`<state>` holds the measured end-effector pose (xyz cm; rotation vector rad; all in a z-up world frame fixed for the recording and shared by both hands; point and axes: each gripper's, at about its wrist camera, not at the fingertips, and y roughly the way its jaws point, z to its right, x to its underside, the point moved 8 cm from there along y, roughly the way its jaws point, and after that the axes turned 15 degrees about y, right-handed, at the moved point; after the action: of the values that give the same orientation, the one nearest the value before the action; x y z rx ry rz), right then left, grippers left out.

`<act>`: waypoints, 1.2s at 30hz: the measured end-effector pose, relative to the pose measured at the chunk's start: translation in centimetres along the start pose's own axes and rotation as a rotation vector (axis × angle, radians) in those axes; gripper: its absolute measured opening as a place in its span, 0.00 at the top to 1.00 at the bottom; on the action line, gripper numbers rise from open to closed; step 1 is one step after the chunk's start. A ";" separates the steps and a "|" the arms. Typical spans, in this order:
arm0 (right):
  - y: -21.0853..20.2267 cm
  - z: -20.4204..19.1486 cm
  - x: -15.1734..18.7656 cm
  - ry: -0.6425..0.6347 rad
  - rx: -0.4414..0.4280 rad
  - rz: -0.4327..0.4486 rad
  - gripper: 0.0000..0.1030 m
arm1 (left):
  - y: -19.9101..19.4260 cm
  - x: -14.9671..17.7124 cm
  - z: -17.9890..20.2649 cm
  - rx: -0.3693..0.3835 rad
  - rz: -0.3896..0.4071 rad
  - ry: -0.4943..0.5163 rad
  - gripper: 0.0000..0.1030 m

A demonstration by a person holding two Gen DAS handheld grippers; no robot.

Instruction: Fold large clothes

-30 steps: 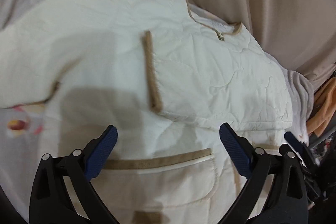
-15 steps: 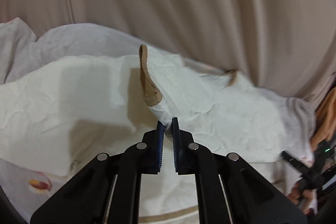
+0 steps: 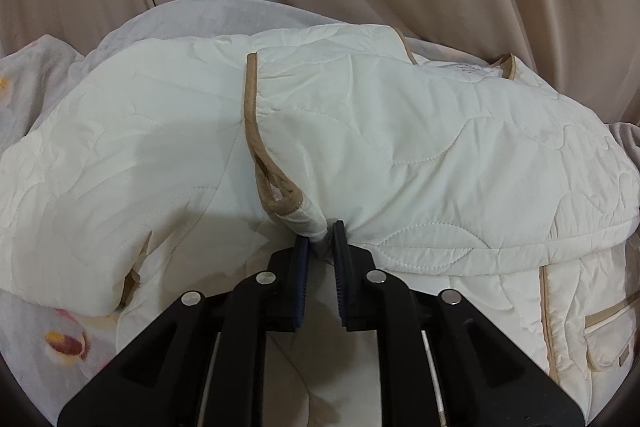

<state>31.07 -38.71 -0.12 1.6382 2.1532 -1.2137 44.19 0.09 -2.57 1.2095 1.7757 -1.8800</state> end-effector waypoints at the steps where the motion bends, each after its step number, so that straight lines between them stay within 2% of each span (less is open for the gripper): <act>1: 0.6 0.6 0.1 -0.025 0.054 -0.007 0.94 | -0.1 0.1 0.2 0.000 0.000 0.007 0.82; 3: 3.4 3.0 1.5 -0.048 0.169 -0.115 0.94 | -0.2 0.0 0.8 -0.016 -0.004 0.036 0.80; 4: 3.8 3.3 1.5 -0.013 0.159 -0.138 0.96 | -0.2 0.1 0.9 -0.029 -0.006 0.047 0.80; 6: 2.5 3.2 1.1 0.014 0.144 -0.124 0.94 | -0.3 0.1 0.8 -0.037 -0.007 0.053 0.80; 9: -0.2 3.6 0.7 -0.013 0.227 -0.072 0.91 | -0.2 0.2 0.6 -0.037 -0.009 0.044 0.79; 11: -2.4 3.1 -0.1 -0.024 0.240 -0.020 0.87 | -0.2 0.2 0.5 -0.042 -0.009 0.045 0.78; 14: -3.8 -0.1 -1.0 -0.105 0.213 0.015 0.87 | -0.1 0.2 0.6 -0.059 -0.012 0.056 0.76; 16: -3.2 -3.6 -1.3 -0.196 0.183 0.019 0.87 | -0.1 0.2 0.5 -0.069 -0.012 0.060 0.73; 19: -0.1 -9.0 -0.4 -0.335 0.143 -0.007 0.87 | -0.1 0.4 0.2 -0.068 -0.012 0.050 0.70; 22: 4.3 -10.8 0.7 -0.418 0.173 -0.037 0.87 | -0.1 0.4 0.0 -0.060 -0.013 0.038 0.68; 24: 6.5 -9.2 1.0 -0.454 0.258 -0.036 0.90 | 0.0 0.3 -0.1 -0.059 -0.015 0.035 0.67; 27: 8.2 -3.8 0.0 -0.418 0.394 -0.025 0.94 | 0.2 0.3 -0.1 -0.043 -0.017 0.034 0.63; 28: 8.3 -1.9 -0.5 -0.378 0.395 -0.017 0.95 | 0.2 0.3 0.0 -0.033 -0.016 0.035 0.57; 30: 7.5 0.1 -1.6 -0.289 0.377 -0.011 0.95 | 0.4 0.2 0.3 -0.026 -0.019 0.048 0.52; 33: 6.2 1.2 -2.6 -0.276 0.480 0.026 0.95 | 0.5 0.2 0.3 -0.040 -0.023 0.063 0.49; 34: 5.5 0.8 -2.6 -0.264 0.471 0.031 0.92 | 0.6 0.2 0.3 -0.041 -0.024 0.062 0.49; 36: 4.5 -1.3 -1.8 -0.225 0.351 0.003 0.90 | 0.6 0.3 0.2 -0.042 -0.024 0.060 0.49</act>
<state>36.10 -38.87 -0.50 1.5309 1.8818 -1.7618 44.35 -0.07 -3.21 1.2474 1.8596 -1.8281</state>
